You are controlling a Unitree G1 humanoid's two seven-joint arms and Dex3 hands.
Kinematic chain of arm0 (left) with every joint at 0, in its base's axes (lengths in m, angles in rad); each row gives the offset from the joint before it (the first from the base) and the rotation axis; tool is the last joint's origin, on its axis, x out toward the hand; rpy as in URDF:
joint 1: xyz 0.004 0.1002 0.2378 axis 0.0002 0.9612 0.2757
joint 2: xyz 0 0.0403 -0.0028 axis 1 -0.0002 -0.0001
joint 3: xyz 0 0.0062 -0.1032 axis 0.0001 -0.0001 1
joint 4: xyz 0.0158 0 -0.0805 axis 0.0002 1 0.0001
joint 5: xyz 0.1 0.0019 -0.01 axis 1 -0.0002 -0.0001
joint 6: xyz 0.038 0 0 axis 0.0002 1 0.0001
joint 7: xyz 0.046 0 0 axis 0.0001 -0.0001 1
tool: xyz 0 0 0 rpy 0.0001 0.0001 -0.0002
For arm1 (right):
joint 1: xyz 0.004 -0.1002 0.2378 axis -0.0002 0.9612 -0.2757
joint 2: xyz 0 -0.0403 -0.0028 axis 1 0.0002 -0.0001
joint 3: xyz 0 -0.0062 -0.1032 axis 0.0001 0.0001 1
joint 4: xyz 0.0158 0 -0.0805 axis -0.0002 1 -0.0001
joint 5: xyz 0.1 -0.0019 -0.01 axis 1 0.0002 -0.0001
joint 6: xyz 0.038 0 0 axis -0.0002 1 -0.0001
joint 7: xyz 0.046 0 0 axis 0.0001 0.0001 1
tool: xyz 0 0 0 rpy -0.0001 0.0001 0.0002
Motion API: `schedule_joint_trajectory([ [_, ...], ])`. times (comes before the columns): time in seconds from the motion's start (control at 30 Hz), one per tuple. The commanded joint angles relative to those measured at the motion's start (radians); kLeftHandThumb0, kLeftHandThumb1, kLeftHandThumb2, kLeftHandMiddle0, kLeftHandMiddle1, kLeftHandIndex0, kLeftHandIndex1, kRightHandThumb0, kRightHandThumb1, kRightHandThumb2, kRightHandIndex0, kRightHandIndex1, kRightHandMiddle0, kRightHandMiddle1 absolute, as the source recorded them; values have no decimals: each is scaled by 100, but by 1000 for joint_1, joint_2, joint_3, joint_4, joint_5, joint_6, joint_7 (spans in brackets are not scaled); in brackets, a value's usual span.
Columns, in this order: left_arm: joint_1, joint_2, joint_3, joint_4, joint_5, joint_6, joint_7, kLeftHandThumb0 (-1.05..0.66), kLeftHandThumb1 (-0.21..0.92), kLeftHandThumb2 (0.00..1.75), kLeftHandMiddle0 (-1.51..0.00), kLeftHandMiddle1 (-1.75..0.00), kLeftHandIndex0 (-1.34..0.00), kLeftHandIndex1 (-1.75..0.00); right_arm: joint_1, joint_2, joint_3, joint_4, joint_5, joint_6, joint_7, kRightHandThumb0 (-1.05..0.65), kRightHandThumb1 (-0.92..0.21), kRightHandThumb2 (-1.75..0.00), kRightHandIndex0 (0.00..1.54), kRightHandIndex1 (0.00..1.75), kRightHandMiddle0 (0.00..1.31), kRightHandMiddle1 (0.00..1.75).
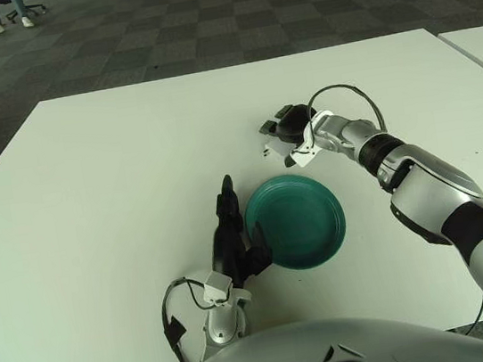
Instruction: Put the charger into the plate.
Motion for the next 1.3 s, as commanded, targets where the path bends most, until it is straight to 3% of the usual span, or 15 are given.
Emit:
schedule_joint_trajectory([
  [0.0, -37, -89, -15, 8, 4, 17, 23, -105, 92, 99, 0, 0, 0, -6, 15, 33, 23, 27, -13, 20, -17, -76, -92, -39, 25, 1, 0, 35],
  [0.27, -29, -88, -24, -17, 4, 35, 32, -105, 92, 97, 0, 0, 0, -5, 24, 45, 42, 59, -14, 27, -30, -79, -92, -36, 24, 0, 0, 30],
  [0.63, 1, -71, -42, -123, -41, 142, 6, -105, 92, 97, 0, 0, 0, -3, 83, 35, 78, 100, -28, 16, -61, -81, -92, -38, 26, 1, 0, 31],
  [0.9, 2, -57, -27, -146, -74, 184, -14, -105, 92, 97, -2, -1, 0, -3, 94, 20, 50, 113, 18, -8, -5, -81, -92, -45, 25, 0, 0, 25],
  [1.27, 16, -64, -35, -160, -78, 190, -13, -105, 92, 99, -3, -1, -1, -4, 131, 26, 19, 135, 71, 26, 13, -79, -92, -47, 26, 0, 0, 32],
])
